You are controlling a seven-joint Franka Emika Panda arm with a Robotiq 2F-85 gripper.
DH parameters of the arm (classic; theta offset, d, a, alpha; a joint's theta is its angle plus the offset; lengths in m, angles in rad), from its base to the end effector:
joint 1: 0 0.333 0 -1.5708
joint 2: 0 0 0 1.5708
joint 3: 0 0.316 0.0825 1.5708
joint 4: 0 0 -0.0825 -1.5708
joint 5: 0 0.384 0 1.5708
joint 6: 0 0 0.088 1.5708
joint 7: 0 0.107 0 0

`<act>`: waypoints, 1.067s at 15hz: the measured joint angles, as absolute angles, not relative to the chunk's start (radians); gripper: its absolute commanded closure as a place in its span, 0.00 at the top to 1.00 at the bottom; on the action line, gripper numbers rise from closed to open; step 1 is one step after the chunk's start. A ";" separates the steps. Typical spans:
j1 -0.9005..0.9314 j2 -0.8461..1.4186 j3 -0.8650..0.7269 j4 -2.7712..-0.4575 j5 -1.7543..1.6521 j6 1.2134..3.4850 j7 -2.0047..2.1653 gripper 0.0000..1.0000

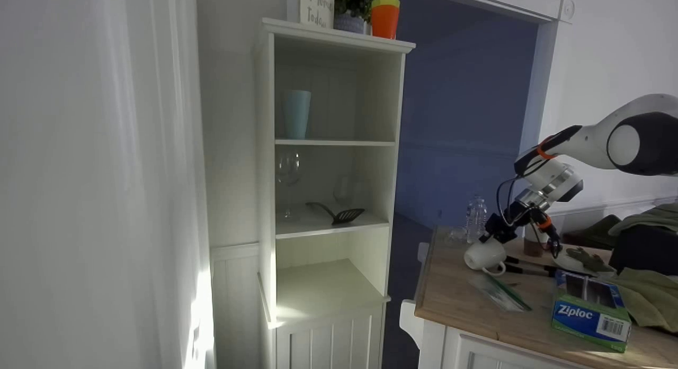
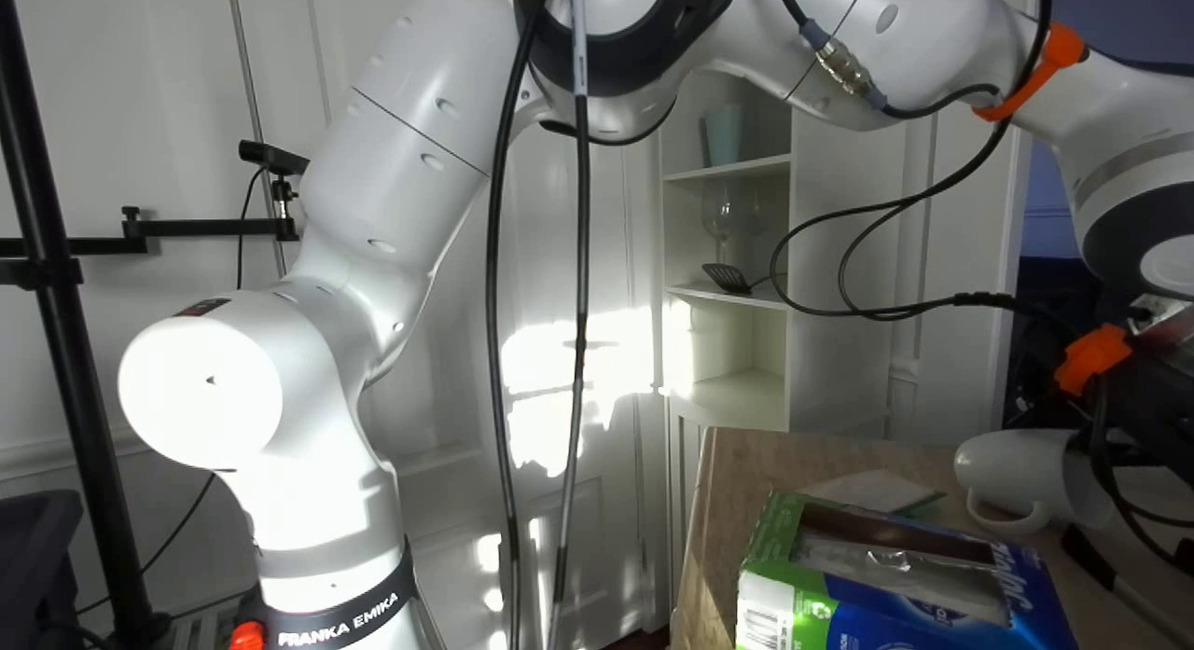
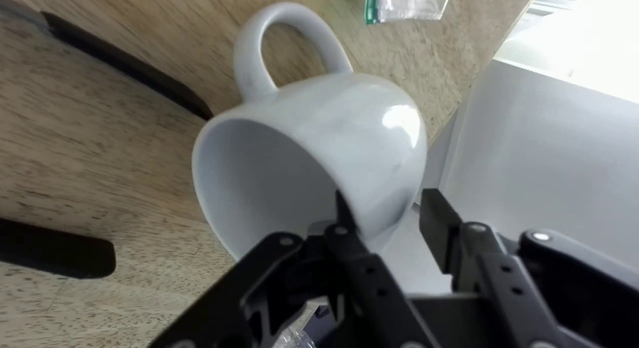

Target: Position the cup upright

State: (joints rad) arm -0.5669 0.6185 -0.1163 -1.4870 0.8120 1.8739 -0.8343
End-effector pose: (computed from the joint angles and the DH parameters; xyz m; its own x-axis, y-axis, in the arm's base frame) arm 0.5822 -0.3853 0.3125 0.9400 -0.2497 0.2323 -0.0617 -0.7946 -0.6040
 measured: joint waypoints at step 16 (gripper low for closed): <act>-0.440 0.525 -0.157 -1.497 0.560 2.022 -0.728 0.02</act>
